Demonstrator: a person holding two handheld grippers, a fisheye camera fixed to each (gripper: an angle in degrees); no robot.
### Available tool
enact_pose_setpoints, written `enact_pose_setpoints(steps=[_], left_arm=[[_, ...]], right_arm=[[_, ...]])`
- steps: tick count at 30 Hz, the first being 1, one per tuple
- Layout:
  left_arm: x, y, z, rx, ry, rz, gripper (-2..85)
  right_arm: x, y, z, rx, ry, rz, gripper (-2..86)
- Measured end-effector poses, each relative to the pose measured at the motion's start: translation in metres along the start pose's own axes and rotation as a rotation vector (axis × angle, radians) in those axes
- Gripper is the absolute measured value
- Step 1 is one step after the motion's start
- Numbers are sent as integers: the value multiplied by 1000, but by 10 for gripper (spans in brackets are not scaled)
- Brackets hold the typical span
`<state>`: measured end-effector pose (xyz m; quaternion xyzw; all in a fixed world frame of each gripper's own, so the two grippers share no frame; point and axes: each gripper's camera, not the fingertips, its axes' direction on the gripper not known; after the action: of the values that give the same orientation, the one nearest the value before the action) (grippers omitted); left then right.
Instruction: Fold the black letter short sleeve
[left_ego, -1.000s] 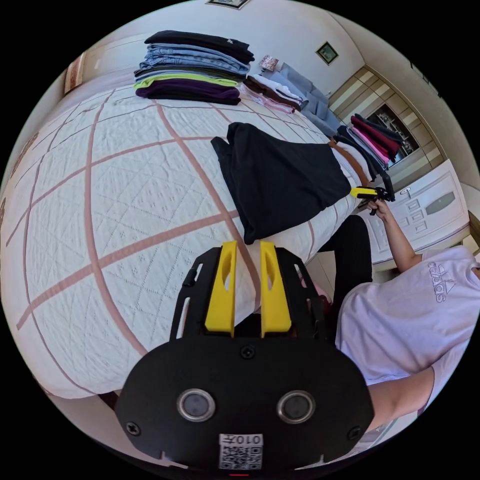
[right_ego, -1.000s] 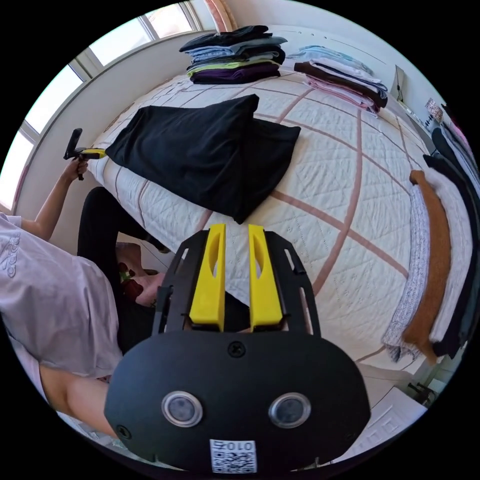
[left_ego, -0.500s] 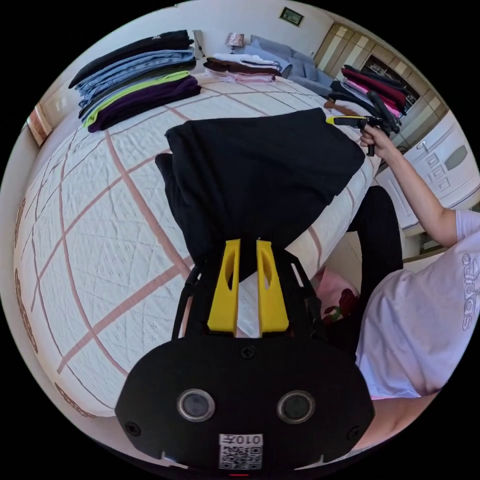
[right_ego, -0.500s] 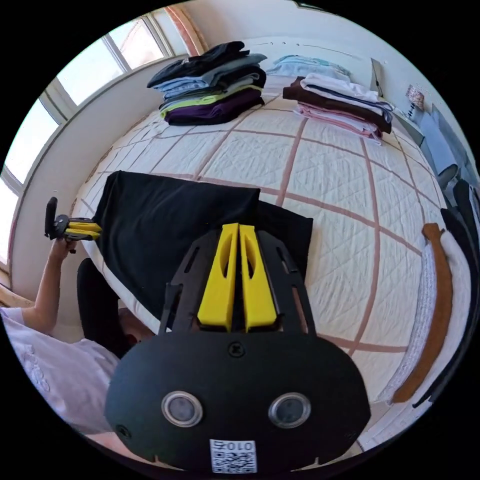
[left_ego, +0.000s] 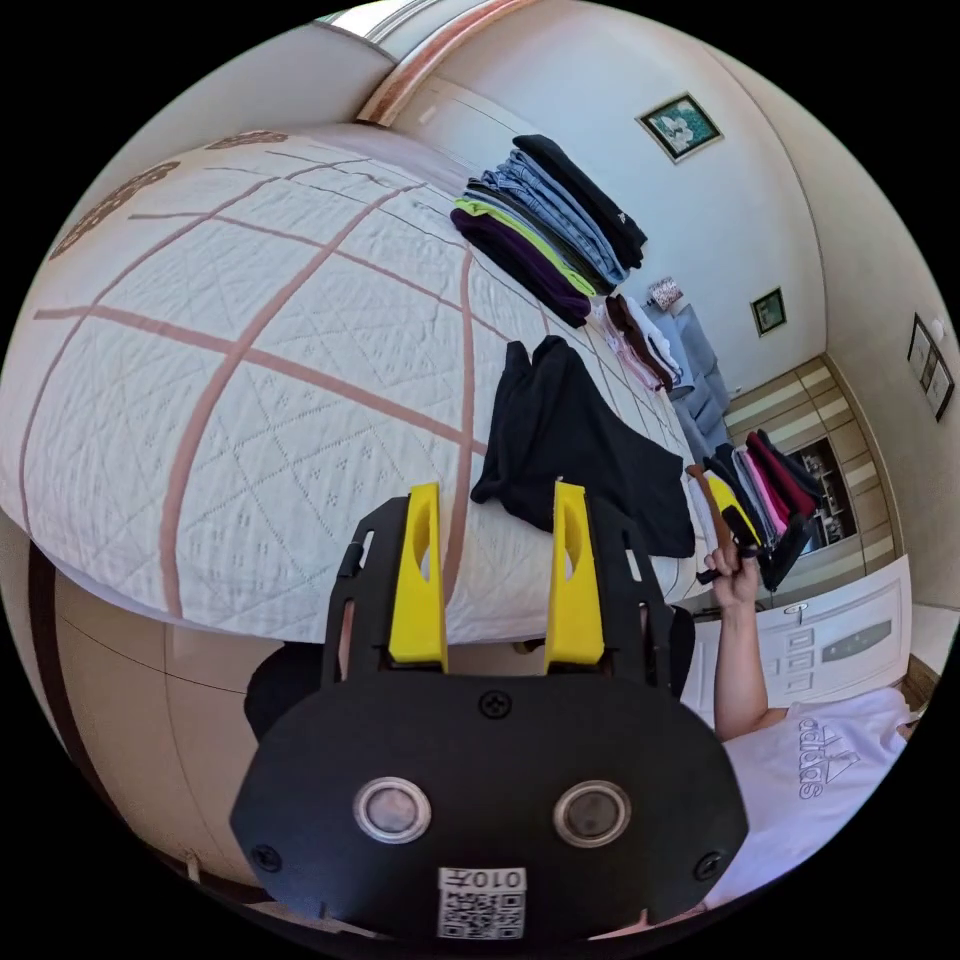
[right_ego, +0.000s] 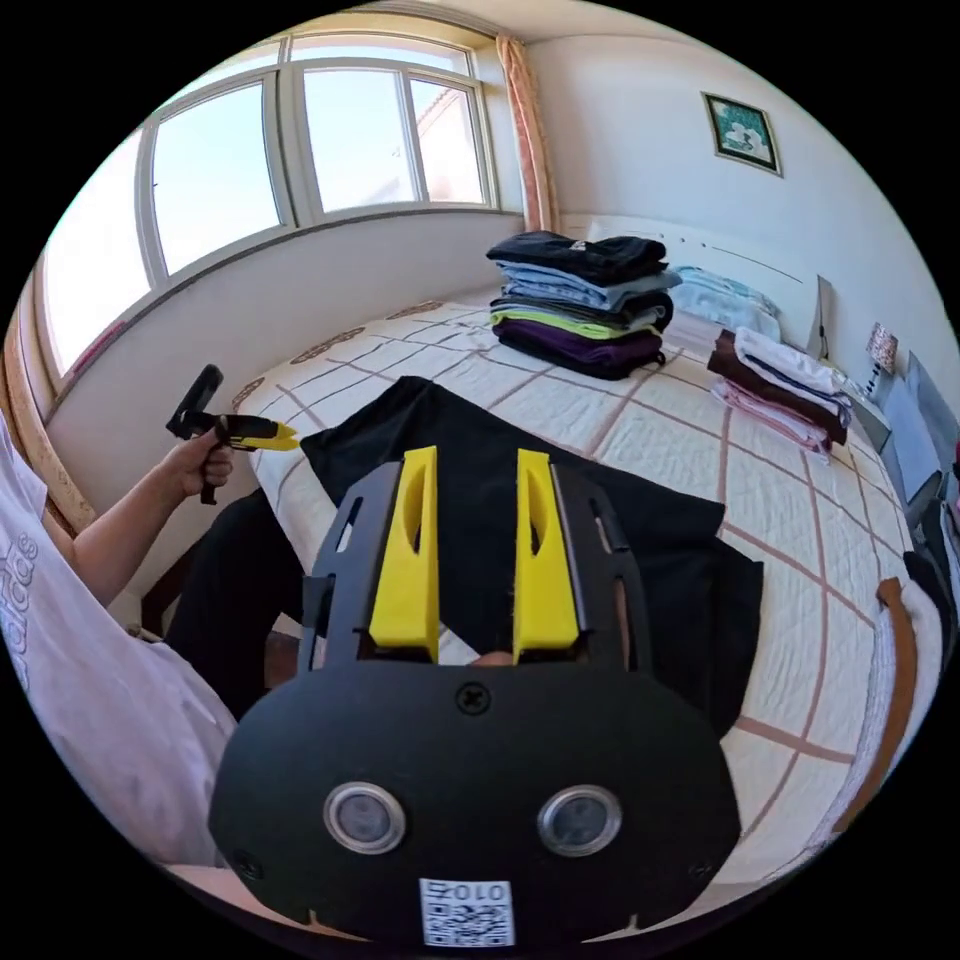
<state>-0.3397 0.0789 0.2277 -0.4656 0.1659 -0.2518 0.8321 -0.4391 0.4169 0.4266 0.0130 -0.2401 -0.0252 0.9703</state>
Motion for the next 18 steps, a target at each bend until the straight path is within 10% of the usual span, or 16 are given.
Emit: enact_pose_setpoints(steps=[9,18], left_arm=[[-30,-12,1,3,110,-8,25],[-27,-10,-25,58,316,88,2]], right_arm=[[-119,-28,79,-144,-156,-161,126],[-211,-50,133,-200,146,-315,176]])
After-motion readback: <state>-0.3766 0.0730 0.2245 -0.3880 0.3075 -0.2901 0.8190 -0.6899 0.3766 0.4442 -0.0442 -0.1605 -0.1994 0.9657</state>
